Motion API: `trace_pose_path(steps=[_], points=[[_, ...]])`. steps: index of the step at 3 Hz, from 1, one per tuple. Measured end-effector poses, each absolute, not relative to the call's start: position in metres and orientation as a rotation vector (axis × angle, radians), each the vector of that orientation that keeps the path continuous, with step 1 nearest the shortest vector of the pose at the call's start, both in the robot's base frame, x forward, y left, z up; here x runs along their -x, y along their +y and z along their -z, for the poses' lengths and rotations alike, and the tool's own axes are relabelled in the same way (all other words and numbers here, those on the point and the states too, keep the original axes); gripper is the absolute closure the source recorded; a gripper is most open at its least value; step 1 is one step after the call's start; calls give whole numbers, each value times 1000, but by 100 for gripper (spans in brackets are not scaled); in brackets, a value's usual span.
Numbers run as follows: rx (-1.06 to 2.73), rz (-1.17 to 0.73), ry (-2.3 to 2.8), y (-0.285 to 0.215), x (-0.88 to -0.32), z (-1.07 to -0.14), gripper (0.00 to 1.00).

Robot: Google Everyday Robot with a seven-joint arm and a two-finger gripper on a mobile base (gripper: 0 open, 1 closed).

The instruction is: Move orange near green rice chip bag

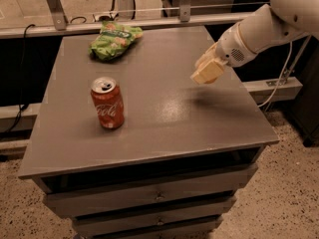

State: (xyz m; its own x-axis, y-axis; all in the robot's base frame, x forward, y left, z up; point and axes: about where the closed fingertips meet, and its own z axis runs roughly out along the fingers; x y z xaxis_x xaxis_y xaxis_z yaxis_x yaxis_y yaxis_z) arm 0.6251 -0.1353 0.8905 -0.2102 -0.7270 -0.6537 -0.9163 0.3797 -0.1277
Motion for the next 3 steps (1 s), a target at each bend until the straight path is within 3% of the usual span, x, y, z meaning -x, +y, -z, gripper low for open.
trace_pose_path(steps=[1,3], points=[[1408,-380,1954,-121,-635,-899,100],[1425,-392,1754,-30,-717,-930,100]])
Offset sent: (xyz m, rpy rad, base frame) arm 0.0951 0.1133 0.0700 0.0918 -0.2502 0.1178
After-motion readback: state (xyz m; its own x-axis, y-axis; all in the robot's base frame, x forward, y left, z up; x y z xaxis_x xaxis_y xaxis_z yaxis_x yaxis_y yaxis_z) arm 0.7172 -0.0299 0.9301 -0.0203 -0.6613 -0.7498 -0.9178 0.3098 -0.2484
